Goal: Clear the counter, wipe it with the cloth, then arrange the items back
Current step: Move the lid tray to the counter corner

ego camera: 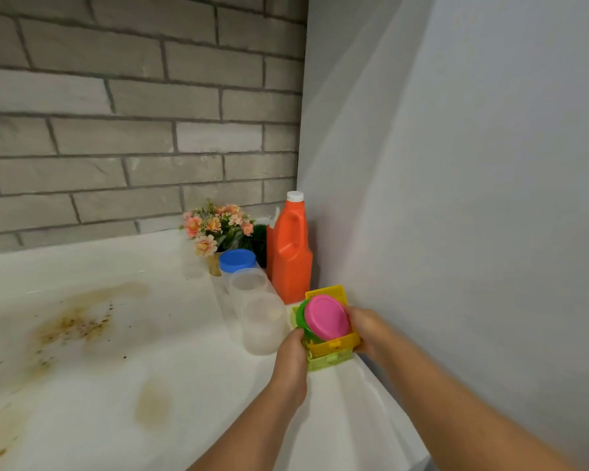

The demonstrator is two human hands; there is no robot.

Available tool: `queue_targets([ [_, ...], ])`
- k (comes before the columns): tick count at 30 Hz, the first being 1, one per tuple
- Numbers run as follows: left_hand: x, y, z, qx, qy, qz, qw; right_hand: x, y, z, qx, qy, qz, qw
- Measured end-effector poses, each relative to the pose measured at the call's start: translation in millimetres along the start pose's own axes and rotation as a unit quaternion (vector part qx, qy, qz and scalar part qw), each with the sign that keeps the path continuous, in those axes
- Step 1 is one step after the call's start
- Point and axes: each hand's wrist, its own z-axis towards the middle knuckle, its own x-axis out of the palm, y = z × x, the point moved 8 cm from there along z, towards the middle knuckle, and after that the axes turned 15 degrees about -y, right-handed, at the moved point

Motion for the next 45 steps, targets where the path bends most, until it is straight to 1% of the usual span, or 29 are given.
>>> queue_targets([
  [2,1.0,0.4,1.9,0.015,-0.007,-0.001,1.000,4.0,1.6,2.1,-0.005,0.017,-0.008,1.000],
  [12,1.4,-6.9,-4.5,0.063,-0.043,0.024,0.997,13.4,0.6,14.2,-0.015,0.031,-0.045,0.998],
  [18,-8.3,-13.3,-21.5,0.101,-0.065,0.077,0.990,14.9,8.6,1.5,-0.040,0.018,-0.058,0.997],
  [21,-16.7,-15.9,-30.3,0.110,-0.089,0.127,0.982,15.4,9.3,-1.0,-0.054,0.014,-0.082,0.995],
  [28,-22.3,-24.3,-45.9,0.127,-0.100,0.194,0.968,5.8,8.0,-8.3,-0.052,-0.005,-0.107,0.993],
  [40,-25.8,-36.3,-54.4,0.150,-0.126,0.184,0.963,2.3,9.9,-7.7,-0.073,-0.012,-0.103,0.992],
  [42,-26.6,-39.0,-53.5,0.163,-0.136,0.184,0.960,-1.6,15.9,-8.5,-0.099,-0.031,-0.121,0.987],
  [45,-29.3,-47.2,-54.9,0.195,-0.160,0.174,0.952,-11.0,34.6,-14.6,-0.169,-0.077,-0.209,0.960],
])
